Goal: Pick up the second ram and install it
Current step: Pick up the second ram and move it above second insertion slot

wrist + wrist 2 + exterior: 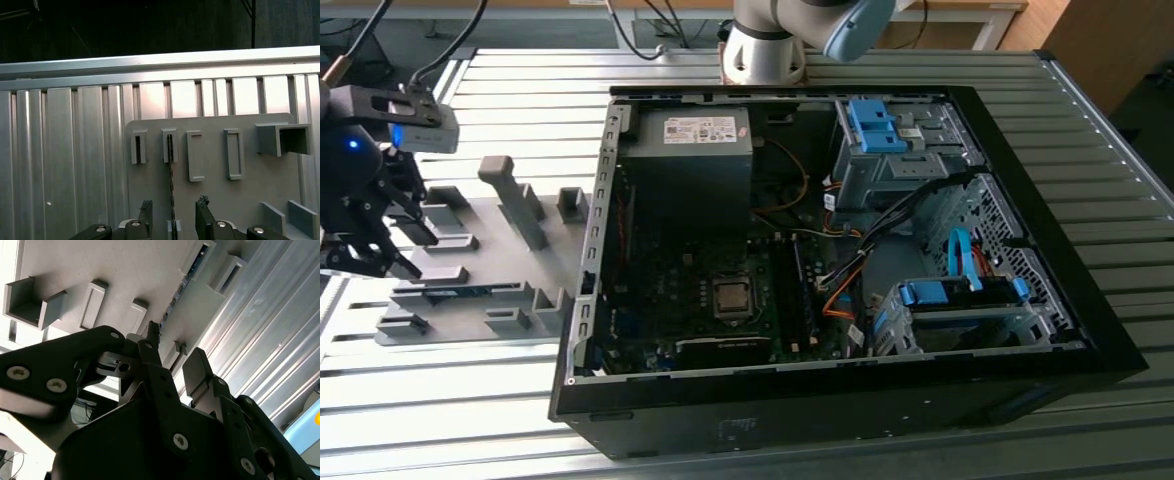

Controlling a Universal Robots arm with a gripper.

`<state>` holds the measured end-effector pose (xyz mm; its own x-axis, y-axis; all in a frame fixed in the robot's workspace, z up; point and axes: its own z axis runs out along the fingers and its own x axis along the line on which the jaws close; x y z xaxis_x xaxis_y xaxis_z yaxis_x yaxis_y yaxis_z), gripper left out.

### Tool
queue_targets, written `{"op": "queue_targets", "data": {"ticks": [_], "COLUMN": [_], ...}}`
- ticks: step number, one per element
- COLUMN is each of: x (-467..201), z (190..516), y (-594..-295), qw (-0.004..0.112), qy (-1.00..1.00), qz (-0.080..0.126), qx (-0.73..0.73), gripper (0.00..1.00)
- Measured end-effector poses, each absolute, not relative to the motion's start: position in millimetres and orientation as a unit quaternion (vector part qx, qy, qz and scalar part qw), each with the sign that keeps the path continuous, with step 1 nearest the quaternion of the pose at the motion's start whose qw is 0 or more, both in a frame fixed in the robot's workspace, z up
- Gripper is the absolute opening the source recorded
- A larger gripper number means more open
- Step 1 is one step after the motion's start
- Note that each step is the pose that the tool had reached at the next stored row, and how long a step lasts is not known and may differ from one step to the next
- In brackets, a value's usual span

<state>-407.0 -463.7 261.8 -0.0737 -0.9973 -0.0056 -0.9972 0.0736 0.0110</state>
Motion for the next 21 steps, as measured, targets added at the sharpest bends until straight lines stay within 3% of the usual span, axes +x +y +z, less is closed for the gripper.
{"op": "queue_targets", "data": {"ticks": [7, 8, 21], "x": [-407.0, -407.1, -407.1], "z": [257.9, 257.7, 238.5], "y": [-463.7, -463.7, -464.1], "qw": [0.001, 0.001, -0.003], "qy": [-0.733, -0.733, -0.733], "qz": [-0.005, -0.005, -0.009], "qx": [0.681, 0.681, 0.681], "gripper": [0.45, 0.38, 0.38]}}
